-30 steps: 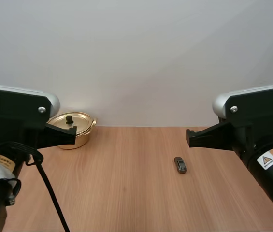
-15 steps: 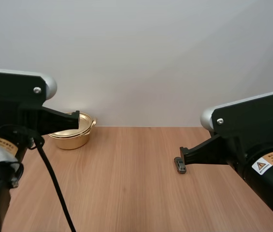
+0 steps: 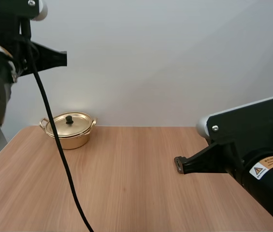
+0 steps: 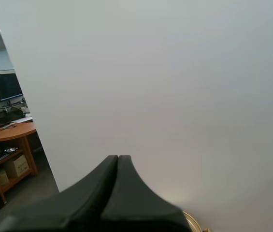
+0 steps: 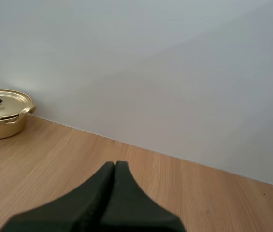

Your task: Open the pot, put the car inside, and close it

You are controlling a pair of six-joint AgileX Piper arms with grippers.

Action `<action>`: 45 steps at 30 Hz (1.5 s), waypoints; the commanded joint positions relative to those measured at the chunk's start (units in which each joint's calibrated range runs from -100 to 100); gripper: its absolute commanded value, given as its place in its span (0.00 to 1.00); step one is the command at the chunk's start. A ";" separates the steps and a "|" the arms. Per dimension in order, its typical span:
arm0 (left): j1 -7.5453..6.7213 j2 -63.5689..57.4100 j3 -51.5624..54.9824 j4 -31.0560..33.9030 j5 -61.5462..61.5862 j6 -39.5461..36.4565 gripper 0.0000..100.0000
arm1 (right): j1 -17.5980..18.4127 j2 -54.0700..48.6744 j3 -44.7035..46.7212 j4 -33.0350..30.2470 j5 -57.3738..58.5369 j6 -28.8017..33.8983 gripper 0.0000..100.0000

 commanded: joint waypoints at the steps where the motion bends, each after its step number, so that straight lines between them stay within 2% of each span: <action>1: -0.05 26.31 -9.03 -3.25 14.40 8.43 0.00 | -0.04 0.00 0.10 -0.02 -0.04 -0.09 0.00; 5: -0.05 39.97 -19.48 -4.66 34.61 11.57 0.00 | -0.04 0.00 0.10 -0.02 -0.04 -0.09 0.00; 7: -0.05 44.03 -22.51 -4.23 40.97 13.41 0.00 | -0.04 0.00 0.10 -0.02 -0.04 -0.09 0.00; 9: -0.05 46.62 -24.31 -4.23 43.82 13.64 0.00 | -0.04 0.00 0.10 -0.02 -0.04 -0.09 0.00; 12: -0.05 48.29 -24.87 -4.23 42.36 13.75 0.10 | -0.04 0.00 0.10 -0.02 -0.04 -0.09 0.00; 15: -0.05 49.37 -24.93 -4.44 40.67 14.36 0.29 | -0.04 0.00 0.10 -0.02 -0.04 -0.09 0.00; 20: -0.05 51.53 -25.05 -4.44 39.32 14.36 0.76 | -0.04 0.00 0.10 -0.02 0.40 -0.08 0.00; 22: -0.05 52.52 -25.05 -4.44 38.63 14.44 0.90 | -0.04 0.00 0.39 -0.02 0.65 -0.08 0.00; 24: -0.05 53.52 -25.23 -4.44 38.31 14.72 0.97 | -0.04 0.00 0.53 -0.02 0.65 -0.08 0.00; 45: -0.05 69.47 -36.88 -4.54 43.91 19.83 0.98 | -1.19 0.00 0.79 0.08 0.65 -0.08 0.00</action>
